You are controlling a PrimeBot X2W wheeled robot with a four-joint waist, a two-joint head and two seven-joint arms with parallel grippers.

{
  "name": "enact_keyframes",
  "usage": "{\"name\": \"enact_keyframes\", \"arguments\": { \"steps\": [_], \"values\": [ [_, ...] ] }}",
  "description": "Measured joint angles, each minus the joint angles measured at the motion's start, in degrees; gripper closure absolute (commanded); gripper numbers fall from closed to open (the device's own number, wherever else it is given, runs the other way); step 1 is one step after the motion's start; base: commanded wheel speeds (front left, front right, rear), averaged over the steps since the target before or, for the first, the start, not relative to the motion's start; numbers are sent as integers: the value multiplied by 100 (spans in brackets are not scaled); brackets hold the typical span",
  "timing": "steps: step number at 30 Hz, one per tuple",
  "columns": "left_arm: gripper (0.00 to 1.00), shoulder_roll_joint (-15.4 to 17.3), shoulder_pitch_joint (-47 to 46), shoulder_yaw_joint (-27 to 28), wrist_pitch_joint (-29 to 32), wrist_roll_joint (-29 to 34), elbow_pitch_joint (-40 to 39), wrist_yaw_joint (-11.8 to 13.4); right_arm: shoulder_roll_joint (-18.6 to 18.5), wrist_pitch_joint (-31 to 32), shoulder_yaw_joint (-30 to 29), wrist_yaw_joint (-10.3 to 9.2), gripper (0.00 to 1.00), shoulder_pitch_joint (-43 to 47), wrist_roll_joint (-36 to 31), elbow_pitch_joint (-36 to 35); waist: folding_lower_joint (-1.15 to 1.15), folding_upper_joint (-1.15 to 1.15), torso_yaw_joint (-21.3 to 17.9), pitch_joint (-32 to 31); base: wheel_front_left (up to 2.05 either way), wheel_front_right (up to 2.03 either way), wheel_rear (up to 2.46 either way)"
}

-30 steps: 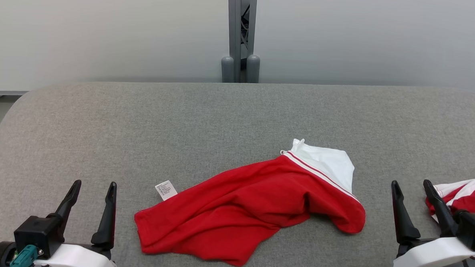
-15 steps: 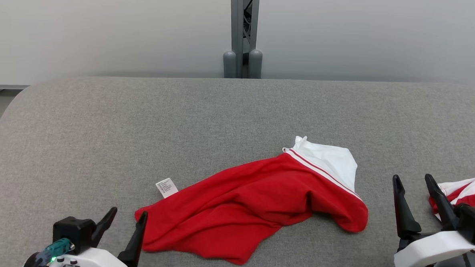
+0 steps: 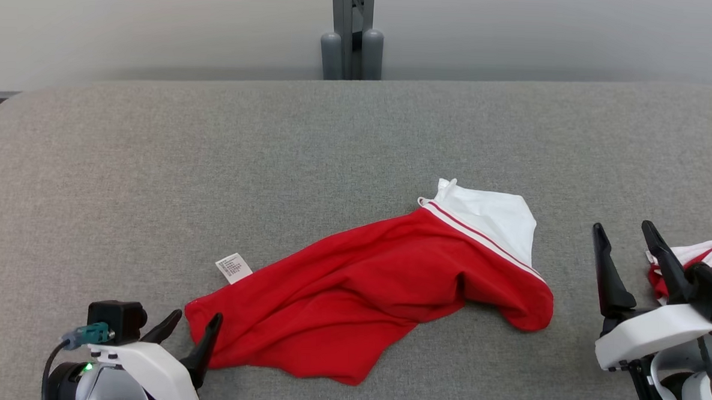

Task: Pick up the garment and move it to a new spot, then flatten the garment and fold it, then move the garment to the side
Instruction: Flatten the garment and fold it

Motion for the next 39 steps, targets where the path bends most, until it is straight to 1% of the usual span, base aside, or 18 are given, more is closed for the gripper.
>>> {"name": "enact_keyframes", "arguments": {
  "steps": [3,4,5,6,7,8,11,14,19,24,28,29,30,31,32,34,35,39],
  "values": [
    [0,-105,-217,-9,37,-137,386,-234,-27,-43,21,0,0,-114,13,67,0,0,3,163,0,0,0],
    [7,-133,-282,-10,42,-163,506,-301,-25,-46,36,0,0,-143,18,84,0,0,2,213,0,0,0],
    [27,-156,-345,-4,43,-191,630,-349,-24,-65,42,0,0,-170,18,105,0,0,-1,262,0,0,0],
    [53,-178,-402,3,38,-204,733,-379,-24,-77,45,0,0,-197,18,123,0,0,-8,307,0,0,0],
    [71,-192,-448,-2,36,-215,812,-409,-25,-96,55,0,0,-221,19,141,0,0,-18,346,0,0,0],
    [100,-211,-481,9,23,-244,878,-461,-26,-104,67,0,0,-242,26,157,0,0,-31,381,0,0,0],
    [100,-268,-575,1,-56,-242,1026,-544,-45,-132,55,0,0,-295,41,212,0,0,-65,465,0,0,0],
    [100,-280,-630,-3,-112,-232,1112,-576,-81,-140,33,0,0,-382,59,254,0,0,-74,524,0,0,0],
    [100,-281,-744,-2,-183,-179,1205,-577,-122,-151,71,0,0,-582,58,297,0,0,-51,588,0,0,0],
    [100,-252,-800,51,-318,-137,1196,-538,-134,-191,69,0,0,-638,59,348,0,0,-8,574,0,0,0],
    [100,-198,-797,177,-543,-118,1005,-408,-129,-238,29,0,0,-622,63,387,0,0,21,507,0,0,0],
    [71,-186,-796,252,-687,-70,909,-316,-124,-240,18,0,0,-609,63,393,0,0,28,480,0,0,0],
    [58,-160,-797,300,-730,-55,821,-281,-118,-246,9,0,0,-588,63,392,0,0,36,452,0,0,0],
    [0,-145,-789,343,-828,-42,714,-242,-114,-247,-7,0,0,-559,69,391,0,0,45,422,0,0,0],
    [0,-142,-787,419,-982,5,587,-144,-103,-247,-15,0,0,-532,76,389,0,0,55,389,0,0,0],
    [0,-100,-784,511,-1095,38,321,-43,-77,-247,-21,0,0,-476,77,366,0,0,73,316,0,0,0],
    [0,-85,-767,566,-1200,97,154,60,-66,-247,-16,0,0,-443,76,350,0,0,82,272,0,0,0],
    [0,22,-714,699,-1385,280,-368,375,-22,-236,20,0,0,-297,76,275,0,0,104,79,0,0,0]
  ]
}}
